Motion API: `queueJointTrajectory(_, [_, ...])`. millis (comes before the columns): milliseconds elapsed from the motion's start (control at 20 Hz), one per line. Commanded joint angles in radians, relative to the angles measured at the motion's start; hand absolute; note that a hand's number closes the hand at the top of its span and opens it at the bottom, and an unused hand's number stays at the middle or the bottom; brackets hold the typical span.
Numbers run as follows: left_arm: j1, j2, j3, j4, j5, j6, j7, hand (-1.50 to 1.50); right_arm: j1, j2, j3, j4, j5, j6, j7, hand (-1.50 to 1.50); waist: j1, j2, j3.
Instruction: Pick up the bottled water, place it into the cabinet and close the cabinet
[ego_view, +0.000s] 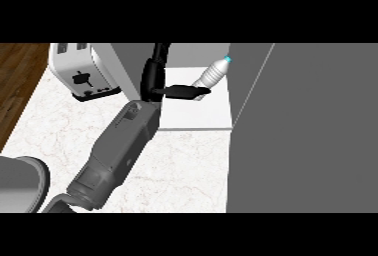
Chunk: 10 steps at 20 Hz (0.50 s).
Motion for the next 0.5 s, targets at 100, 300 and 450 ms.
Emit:
queueJointTrajectory(100, [0.191, 0.055, -0.017, -0.221, 0.043, -0.068, 0.048, -1.5, 0.032, 0.019, 0.047, -0.04, 0.042, -0.036, 0.024, -1.5, 0.035, -0.014, -0.004])
queueJointTrajectory(300, [0.304, 0.024, -0.09, -0.393, 0.062, -0.053, 0.114, -1.5, 0.06, 0.005, 0.03, -0.002, 0.034, -0.003, -0.032, -1.5, 0.047, -0.019, -0.003])
queueJointTrajectory(450, [0.394, 0.032, -0.133, -0.552, 0.078, -0.044, 0.18, -1.5, 0.015, 0.018, 0.029, 0.014, 0.043, -0.024, -0.013, -1.5, 0.055, -0.018, -0.004])
